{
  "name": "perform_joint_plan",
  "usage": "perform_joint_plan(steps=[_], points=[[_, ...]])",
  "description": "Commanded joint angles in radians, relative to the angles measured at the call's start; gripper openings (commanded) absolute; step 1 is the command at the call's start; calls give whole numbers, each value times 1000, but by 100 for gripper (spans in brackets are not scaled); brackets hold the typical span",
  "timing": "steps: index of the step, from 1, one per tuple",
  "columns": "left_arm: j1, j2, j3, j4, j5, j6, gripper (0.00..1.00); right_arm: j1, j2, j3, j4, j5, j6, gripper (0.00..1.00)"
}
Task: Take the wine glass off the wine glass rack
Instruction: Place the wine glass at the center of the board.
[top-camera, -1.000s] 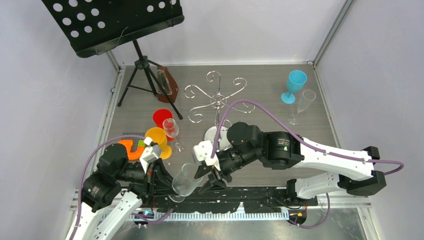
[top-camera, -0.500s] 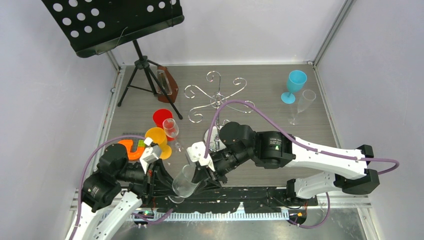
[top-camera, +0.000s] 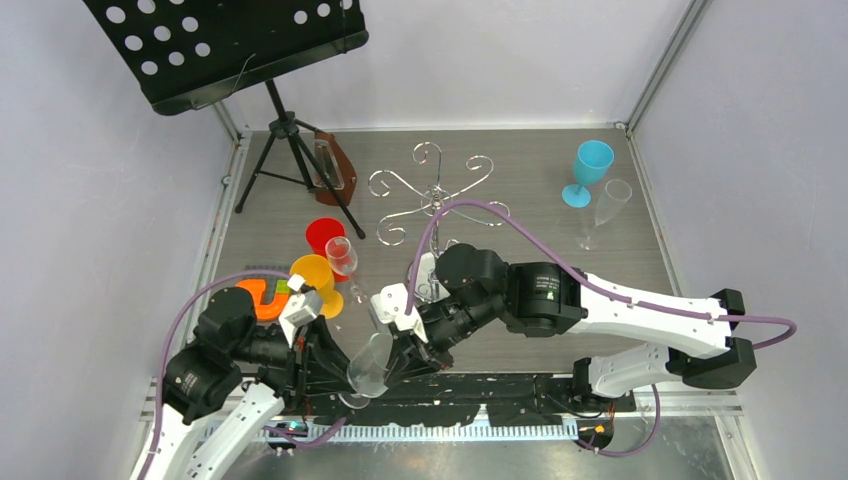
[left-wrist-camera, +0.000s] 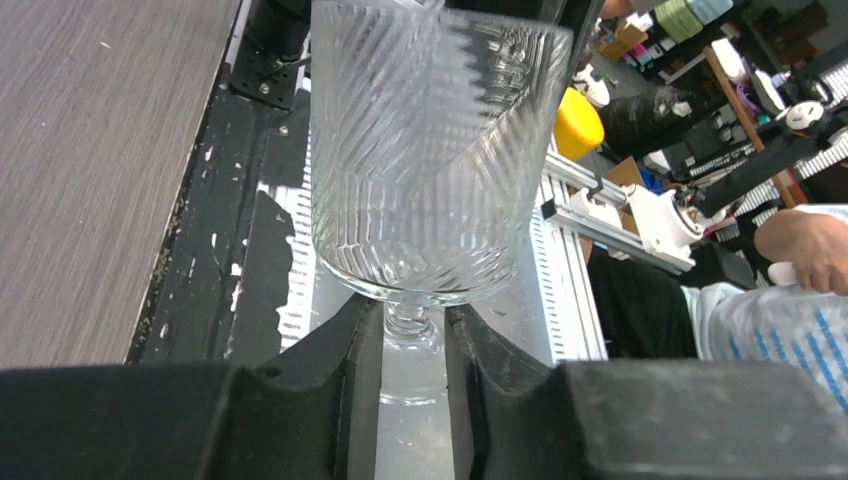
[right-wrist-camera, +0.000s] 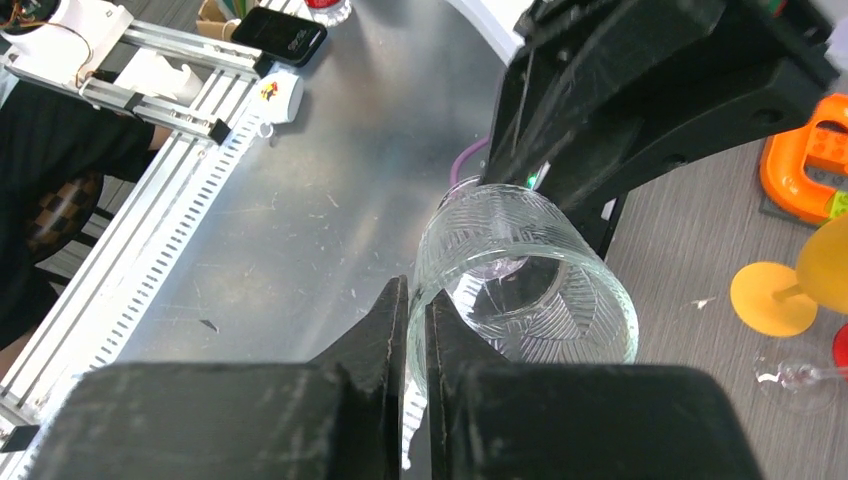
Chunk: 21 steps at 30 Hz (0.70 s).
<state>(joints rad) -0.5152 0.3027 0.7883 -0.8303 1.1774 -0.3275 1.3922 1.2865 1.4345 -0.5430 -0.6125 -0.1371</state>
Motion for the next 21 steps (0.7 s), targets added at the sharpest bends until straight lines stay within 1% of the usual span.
perform_joint_plan(steps=[1, 2, 5, 7, 11, 15, 21], points=[[3, 0, 31, 42, -21, 14, 35, 4, -11, 6, 23, 6, 32, 6], [3, -1, 31, 39, -25, 16, 39, 4, -13, 3, 25, 7, 32, 6], [3, 0, 31, 30, -36, 19, 46, 4, -26, -14, 32, 11, 39, 6], [3, 1, 32, 23, -46, 24, 53, 4, -36, -30, 42, 13, 46, 6], [3, 5, 44, -7, -92, 48, 65, 4, -72, -80, 55, 33, 64, 6], [3, 13, 57, -41, -146, 75, 75, 4, -149, -165, 42, 104, 86, 6], [3, 24, 54, -44, -191, 85, 87, 0, -316, -303, -16, 269, 134, 6]])
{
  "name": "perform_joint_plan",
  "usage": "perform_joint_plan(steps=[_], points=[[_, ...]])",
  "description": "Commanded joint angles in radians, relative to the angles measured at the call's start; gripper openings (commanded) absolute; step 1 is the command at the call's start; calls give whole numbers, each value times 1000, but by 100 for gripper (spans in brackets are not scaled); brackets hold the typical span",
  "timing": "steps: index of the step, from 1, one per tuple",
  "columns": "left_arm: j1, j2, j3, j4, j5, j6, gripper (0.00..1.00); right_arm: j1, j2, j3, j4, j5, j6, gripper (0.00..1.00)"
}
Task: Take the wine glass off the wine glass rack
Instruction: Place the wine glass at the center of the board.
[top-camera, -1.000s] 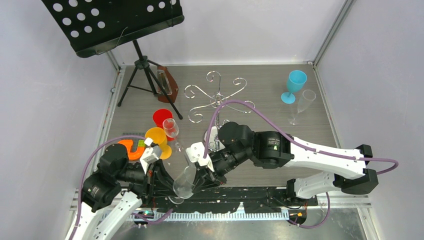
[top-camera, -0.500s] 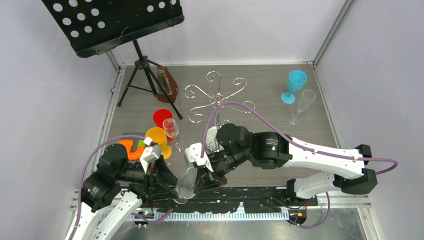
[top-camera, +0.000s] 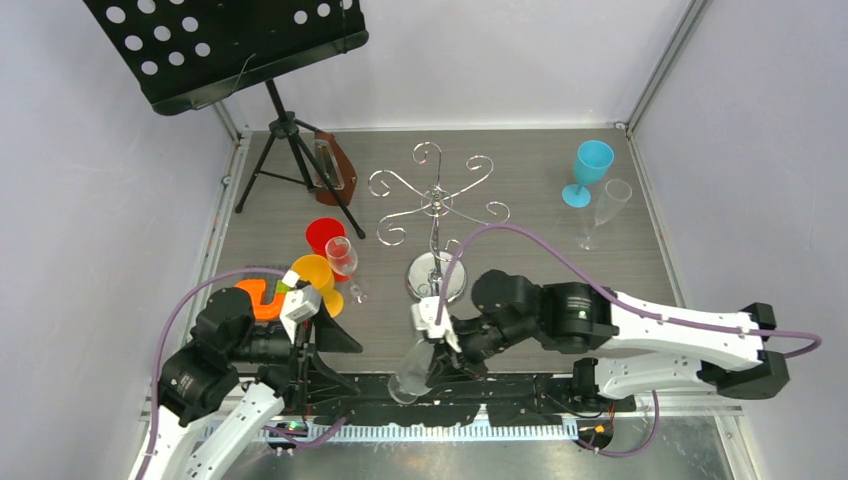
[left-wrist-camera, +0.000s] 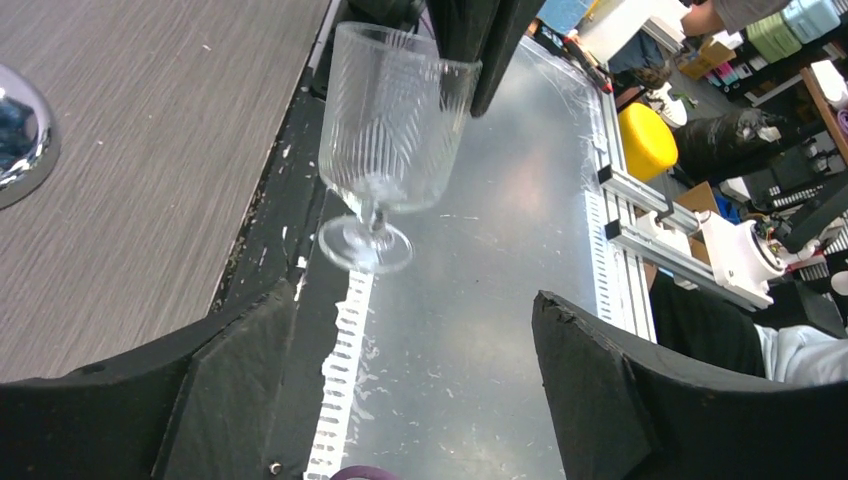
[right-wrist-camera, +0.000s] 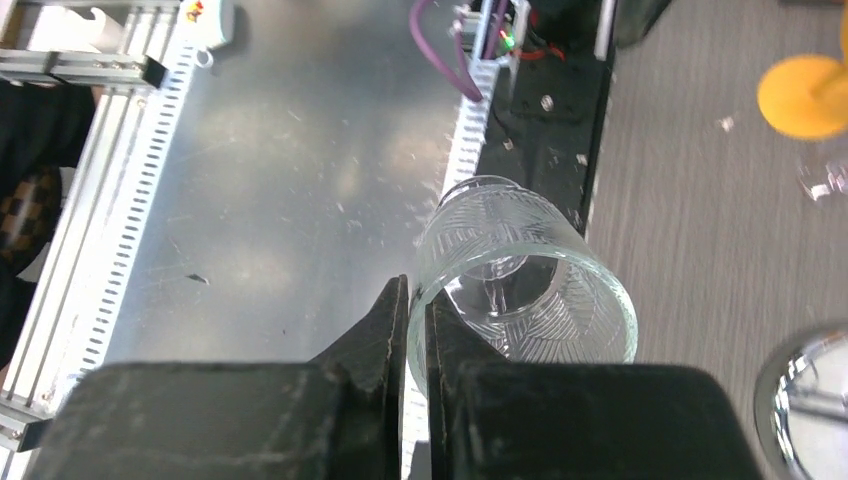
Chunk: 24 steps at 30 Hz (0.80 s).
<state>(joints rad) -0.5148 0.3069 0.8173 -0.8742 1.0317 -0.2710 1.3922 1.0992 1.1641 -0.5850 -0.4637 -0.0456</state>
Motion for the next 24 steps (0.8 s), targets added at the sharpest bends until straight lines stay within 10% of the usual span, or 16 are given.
perform_joint_plan(steps=[1, 13, 24], points=[[2, 21, 25, 2, -48, 29, 92, -2, -162, -49, 15, 166, 68, 6], [2, 47, 25, 0, -132, 37, 100, -134, -378, -138, -195, 546, 260, 6], [2, 57, 19, -4, -185, 41, 100, -534, -346, -127, -318, 610, 275, 6]])
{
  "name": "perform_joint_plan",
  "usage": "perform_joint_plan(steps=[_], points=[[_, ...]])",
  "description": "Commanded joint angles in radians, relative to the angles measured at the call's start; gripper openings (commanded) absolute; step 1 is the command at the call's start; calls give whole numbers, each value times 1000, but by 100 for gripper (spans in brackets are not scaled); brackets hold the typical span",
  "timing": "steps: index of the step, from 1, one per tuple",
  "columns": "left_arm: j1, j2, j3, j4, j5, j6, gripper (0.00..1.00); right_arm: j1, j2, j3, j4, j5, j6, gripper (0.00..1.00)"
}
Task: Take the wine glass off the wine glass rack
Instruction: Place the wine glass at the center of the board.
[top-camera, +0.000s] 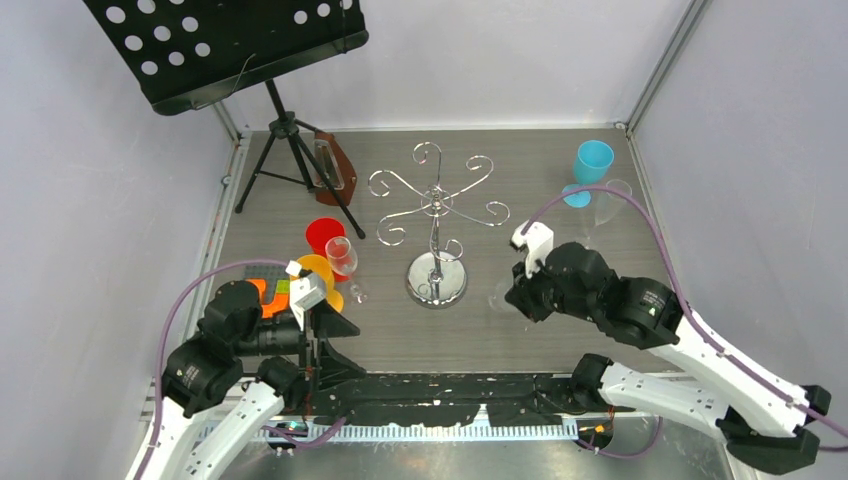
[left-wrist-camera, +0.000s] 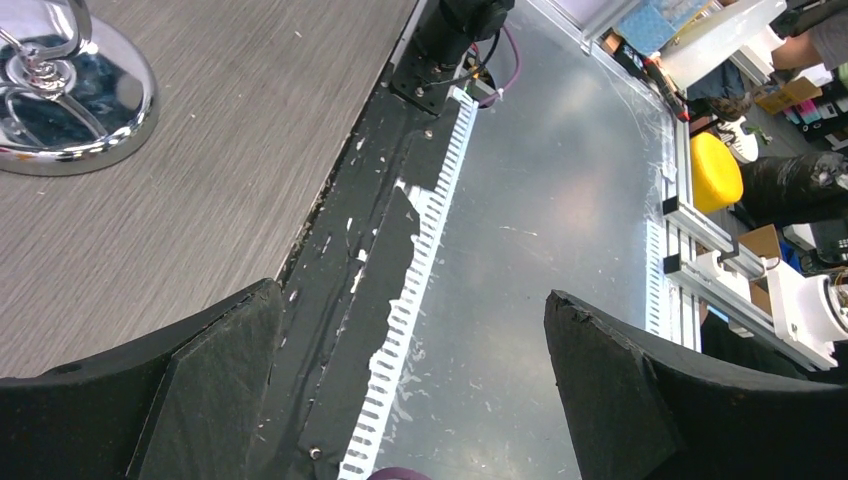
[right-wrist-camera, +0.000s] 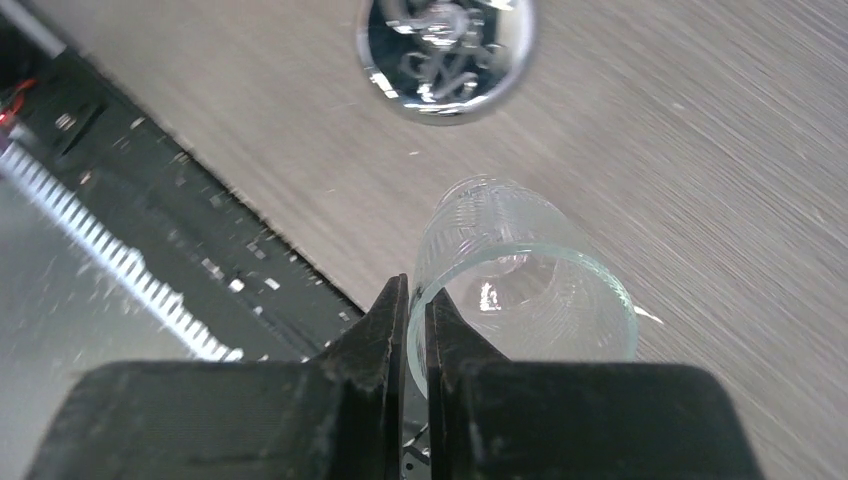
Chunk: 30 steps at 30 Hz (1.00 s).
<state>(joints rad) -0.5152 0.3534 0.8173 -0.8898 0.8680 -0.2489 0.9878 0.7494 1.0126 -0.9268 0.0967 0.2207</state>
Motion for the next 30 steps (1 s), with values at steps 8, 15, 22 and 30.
perform_joint_plan(steps=[8, 15, 22, 30], points=[[3, -27, 2, 21, -42, 12, 100, -440, 88, 48, -14, -18, -38, 5], [3, -13, 13, 14, -83, 3, 100, -678, 178, 51, -12, -74, -83, 6], [-5, 4, 21, 8, -104, -15, 100, -854, 273, 66, -3, -85, -94, 6], [-22, -8, 30, -13, -121, -16, 100, -987, 338, 22, 33, -58, -111, 5]])
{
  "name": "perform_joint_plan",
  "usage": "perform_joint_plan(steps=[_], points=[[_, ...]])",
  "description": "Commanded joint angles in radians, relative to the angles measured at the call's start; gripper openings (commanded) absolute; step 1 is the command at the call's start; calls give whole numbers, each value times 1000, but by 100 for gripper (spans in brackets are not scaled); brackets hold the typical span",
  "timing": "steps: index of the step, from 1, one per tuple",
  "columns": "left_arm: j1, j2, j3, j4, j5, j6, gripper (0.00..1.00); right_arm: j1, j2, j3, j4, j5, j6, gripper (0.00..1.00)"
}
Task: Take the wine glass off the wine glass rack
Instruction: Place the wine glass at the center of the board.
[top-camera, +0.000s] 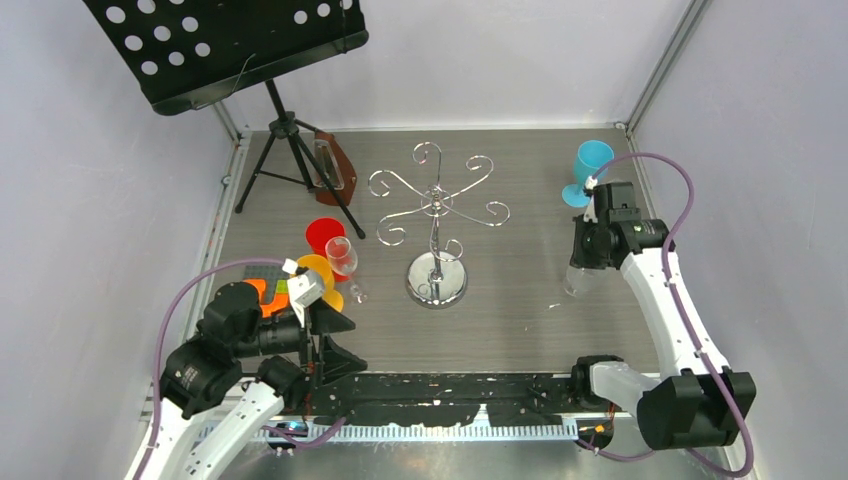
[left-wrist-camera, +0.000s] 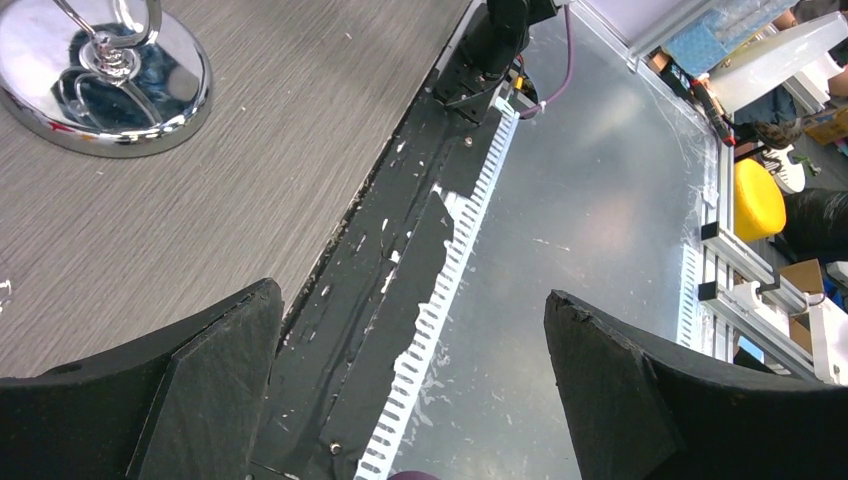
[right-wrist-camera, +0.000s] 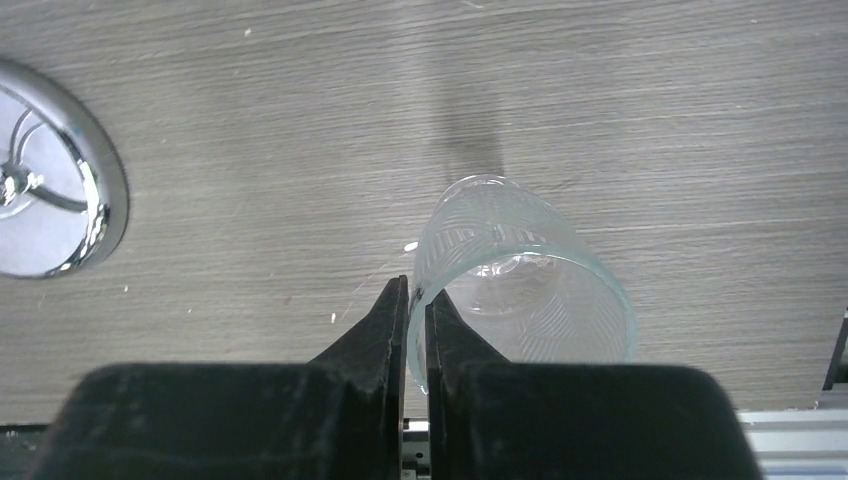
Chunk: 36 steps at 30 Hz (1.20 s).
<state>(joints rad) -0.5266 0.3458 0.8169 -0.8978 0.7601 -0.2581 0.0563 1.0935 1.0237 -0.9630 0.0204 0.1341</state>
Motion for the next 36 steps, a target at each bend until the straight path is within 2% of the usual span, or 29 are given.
perform_joint_plan(steps=[1, 9, 36], points=[[-14, -5, 29, -6, -13, -7, 100, -69, 0, 4, 74, 18, -30, 6], [-31, -26, 23, -12, -20, -1, 99, -165, 34, -42, 151, 4, -29, 5], [-71, -49, 31, -44, -80, 35, 100, -214, 199, -25, 309, 130, 44, 6]])
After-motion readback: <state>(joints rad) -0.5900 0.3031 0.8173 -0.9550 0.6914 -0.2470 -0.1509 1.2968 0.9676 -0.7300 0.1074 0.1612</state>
